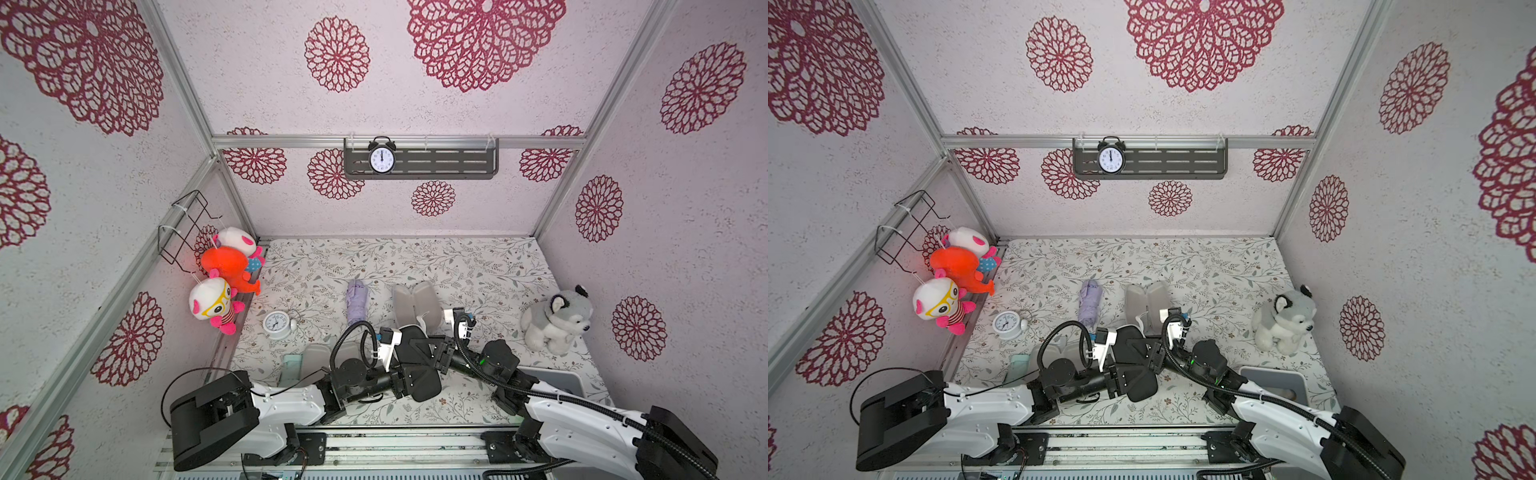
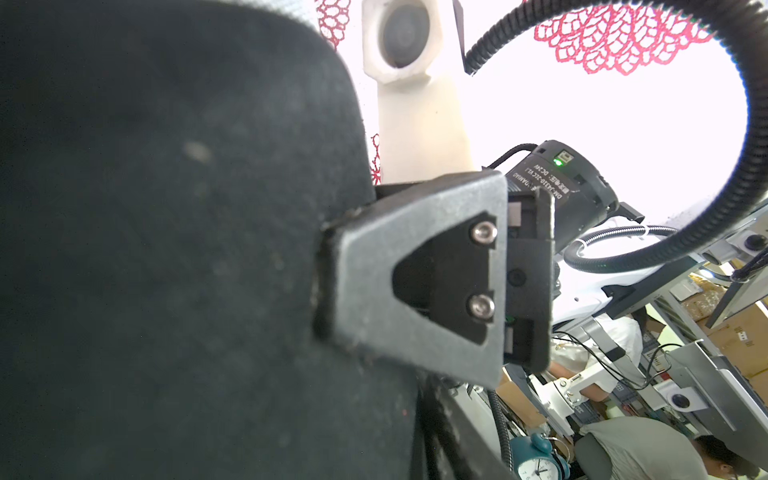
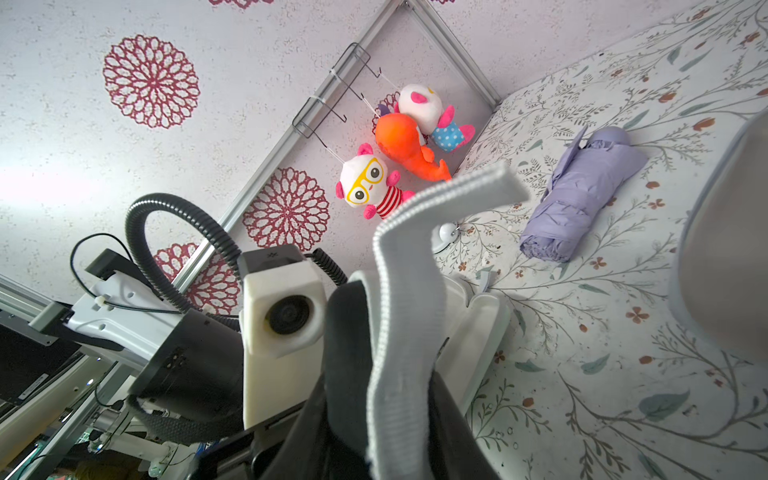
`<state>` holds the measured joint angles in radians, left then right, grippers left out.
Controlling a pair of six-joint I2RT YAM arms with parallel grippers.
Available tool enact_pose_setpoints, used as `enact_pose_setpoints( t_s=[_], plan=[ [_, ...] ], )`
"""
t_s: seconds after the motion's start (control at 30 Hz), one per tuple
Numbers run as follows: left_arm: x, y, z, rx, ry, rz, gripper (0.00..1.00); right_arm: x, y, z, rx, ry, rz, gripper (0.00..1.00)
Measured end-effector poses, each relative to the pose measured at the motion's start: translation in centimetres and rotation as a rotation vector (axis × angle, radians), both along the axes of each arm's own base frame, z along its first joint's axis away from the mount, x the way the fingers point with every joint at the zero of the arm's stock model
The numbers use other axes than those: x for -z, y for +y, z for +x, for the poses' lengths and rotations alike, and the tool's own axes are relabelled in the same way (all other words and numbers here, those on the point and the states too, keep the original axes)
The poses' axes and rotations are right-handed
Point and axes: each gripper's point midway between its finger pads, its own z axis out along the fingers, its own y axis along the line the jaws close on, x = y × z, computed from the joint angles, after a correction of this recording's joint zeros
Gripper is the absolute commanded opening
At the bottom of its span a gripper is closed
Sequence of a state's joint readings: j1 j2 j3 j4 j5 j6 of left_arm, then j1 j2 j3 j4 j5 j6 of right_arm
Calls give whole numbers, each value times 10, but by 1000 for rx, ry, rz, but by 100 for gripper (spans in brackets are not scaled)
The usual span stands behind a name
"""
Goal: Put umbrellas into zippered umbrella sleeves
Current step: Pick up the umbrella sleeve at the center of the board.
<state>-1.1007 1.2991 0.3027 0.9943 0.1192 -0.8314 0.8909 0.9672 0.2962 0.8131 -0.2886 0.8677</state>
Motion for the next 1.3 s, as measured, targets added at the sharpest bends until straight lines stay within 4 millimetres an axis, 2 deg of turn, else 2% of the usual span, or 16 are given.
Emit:
enact_pose_setpoints(
  t_s=[0.07,0.1,0.17,0.3,0.43,0.57,0.7,0.87,0.93,1.1,1.3],
  plan=[
    [-1,1,0,-3,-3,5,30,-1,1,0,-2,-4,5,4],
    [0,1,0,-6,-4,9,25,-1,2,0,-3,-6,7,9],
    [1,2,2,-15,-1,17,21,0,3,1,-5,-6,6,21],
    [2,3,3,-20,-2,21,15,3,3,3,6,-10,-6,58],
    [2,13,12,-42,6,35,13,14,-2,5,15,-12,-77,81],
    [-12,29,16,-64,-4,33,13,9,-21,16,74,-55,-126,83],
    [-35,46,7,-36,-28,4,13,-18,-43,21,145,-222,-130,82],
    [-47,68,7,-2,-32,11,12,-38,-53,14,175,-482,-191,72],
    [-43,70,11,15,-15,24,11,-41,-53,13,175,-584,-227,77],
    [-26,59,12,87,32,98,10,-31,-52,13,182,-785,-334,75],
    [-49,52,20,137,-40,111,10,-19,-43,20,175,-979,-436,66]
  ],
)
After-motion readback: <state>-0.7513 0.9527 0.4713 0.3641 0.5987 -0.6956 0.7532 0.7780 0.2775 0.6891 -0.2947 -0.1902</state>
